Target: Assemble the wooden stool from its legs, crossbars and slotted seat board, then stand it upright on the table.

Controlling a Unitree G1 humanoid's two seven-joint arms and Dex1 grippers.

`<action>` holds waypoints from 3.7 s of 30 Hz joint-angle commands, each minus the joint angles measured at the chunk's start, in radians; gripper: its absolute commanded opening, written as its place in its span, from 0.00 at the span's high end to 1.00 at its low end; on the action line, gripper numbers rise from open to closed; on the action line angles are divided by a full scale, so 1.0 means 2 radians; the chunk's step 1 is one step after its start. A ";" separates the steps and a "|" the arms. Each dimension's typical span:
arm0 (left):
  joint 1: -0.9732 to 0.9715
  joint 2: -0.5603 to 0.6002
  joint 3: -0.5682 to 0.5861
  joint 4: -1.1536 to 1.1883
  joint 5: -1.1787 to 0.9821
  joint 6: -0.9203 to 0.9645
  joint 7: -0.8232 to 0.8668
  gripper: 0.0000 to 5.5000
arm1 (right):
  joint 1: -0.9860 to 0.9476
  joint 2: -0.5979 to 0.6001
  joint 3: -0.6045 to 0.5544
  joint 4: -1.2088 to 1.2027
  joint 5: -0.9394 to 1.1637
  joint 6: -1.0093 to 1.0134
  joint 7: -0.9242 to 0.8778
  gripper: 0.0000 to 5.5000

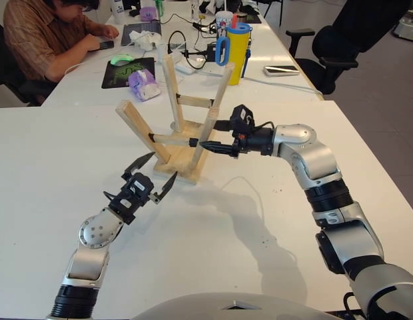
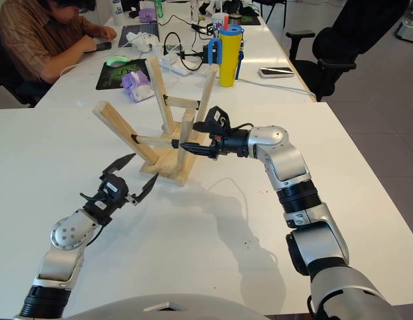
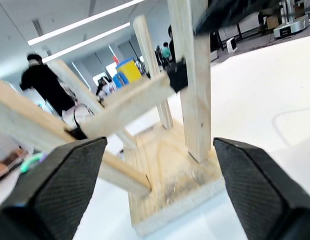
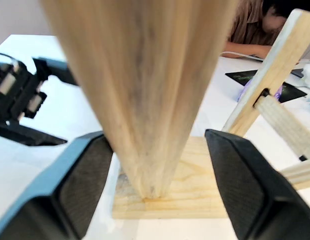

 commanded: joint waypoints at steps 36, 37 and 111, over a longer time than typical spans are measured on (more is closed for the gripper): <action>-0.098 -0.092 -0.068 0.210 0.029 0.151 0.046 0.28 | 0.026 0.156 -0.038 0.041 0.095 0.085 -0.292 0.99; -0.098 -0.093 -0.069 0.215 0.029 0.150 0.048 0.28 | 0.005 0.161 -0.058 0.028 0.108 0.066 -0.287 0.99; -0.010 -0.099 -0.033 -0.077 -0.012 0.181 0.069 0.28 | 0.166 0.089 -0.046 -0.168 0.062 0.222 -0.270 0.99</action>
